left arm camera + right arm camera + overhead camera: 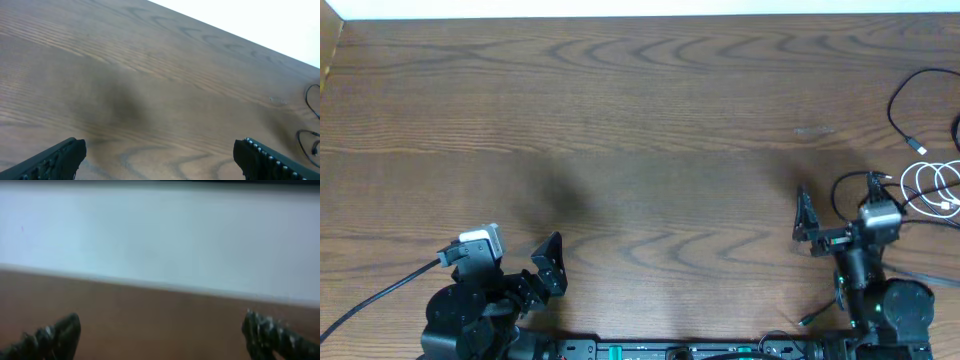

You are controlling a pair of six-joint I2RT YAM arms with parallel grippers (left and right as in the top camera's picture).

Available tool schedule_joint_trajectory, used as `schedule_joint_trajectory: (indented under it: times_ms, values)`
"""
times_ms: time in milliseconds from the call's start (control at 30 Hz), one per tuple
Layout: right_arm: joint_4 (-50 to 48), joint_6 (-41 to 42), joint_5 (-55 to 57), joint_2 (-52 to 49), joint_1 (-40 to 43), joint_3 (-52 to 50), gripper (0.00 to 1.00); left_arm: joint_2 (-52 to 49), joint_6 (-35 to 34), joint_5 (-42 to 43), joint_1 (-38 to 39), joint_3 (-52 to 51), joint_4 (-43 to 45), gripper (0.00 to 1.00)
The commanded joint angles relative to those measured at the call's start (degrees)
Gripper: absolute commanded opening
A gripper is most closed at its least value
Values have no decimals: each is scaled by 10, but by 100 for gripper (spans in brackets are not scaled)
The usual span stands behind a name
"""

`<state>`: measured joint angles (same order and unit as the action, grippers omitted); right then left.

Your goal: Untangle cables

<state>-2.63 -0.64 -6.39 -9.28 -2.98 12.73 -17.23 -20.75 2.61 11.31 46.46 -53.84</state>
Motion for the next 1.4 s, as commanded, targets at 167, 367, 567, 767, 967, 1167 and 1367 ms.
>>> schedule_joint_trajectory:
  times_ms: [167, 367, 567, 767, 967, 1167, 1367]
  values:
    - [-156, -3, 42, 73, -22, -120, 99, 1, 1, -7, -1, -2, -1, 99]
    - [-135, -7, 104, 90, -35, -124, 99, 1, 1, -7, -1, -2, -1, 100]
    - [-23, -42, 105, 90, -36, -124, 99, 1, 1, -7, -1, -2, -1, 100]
    - [68, -42, 94, 90, -35, -124, 99, 1, 1, -7, -1, -2, -1, 100]
    - [68, -41, 82, 90, -35, -124, 99, 1, 1, -7, -1, -2, -1, 100]
    - [68, -41, 82, 90, -34, -124, 99, 1, 1, -7, -1, -2, -1, 100]
    - [68, -41, 82, 90, -34, -124, 99, 1, 1, -7, -1, -2, -1, 100]
